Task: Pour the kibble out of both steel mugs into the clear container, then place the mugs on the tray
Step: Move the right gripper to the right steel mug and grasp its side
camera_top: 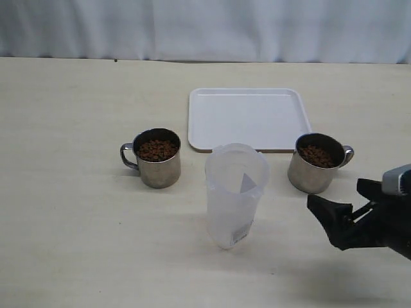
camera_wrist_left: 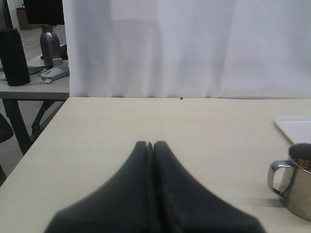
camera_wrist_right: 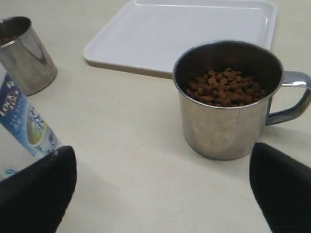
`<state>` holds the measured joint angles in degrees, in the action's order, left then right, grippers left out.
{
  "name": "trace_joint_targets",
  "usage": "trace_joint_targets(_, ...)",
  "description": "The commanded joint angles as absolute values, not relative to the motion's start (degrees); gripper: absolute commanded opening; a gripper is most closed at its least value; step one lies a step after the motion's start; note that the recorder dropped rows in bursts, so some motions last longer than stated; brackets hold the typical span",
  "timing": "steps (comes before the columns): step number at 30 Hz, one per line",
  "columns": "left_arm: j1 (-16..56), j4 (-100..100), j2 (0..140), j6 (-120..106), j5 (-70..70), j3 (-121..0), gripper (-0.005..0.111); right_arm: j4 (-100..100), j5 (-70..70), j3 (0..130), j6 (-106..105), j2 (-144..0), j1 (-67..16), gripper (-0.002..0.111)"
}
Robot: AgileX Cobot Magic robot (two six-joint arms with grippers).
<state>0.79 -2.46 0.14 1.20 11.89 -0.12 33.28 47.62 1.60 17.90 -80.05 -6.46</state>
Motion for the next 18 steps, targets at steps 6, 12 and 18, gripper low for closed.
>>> trace_joint_targets(6, 0.7, -2.5, 0.0, 1.3, 11.3, 0.0, 0.0, 32.4, 44.5, 9.3, 16.5, -90.4, -6.2, 0.08)
trace_joint_targets(12, 0.7, -2.5, 0.0, 1.3, 11.3, 0.0, 0.0, 32.4, 44.7, 12.7, 14.0, -94.9, -6.2, 0.08)
trace_joint_targets(18, 0.7, -2.5, 0.0, 1.3, 11.3, 0.0, 0.0, 32.4, 44.5, 17.2, 10.0, -100.9, -6.2, 0.08)
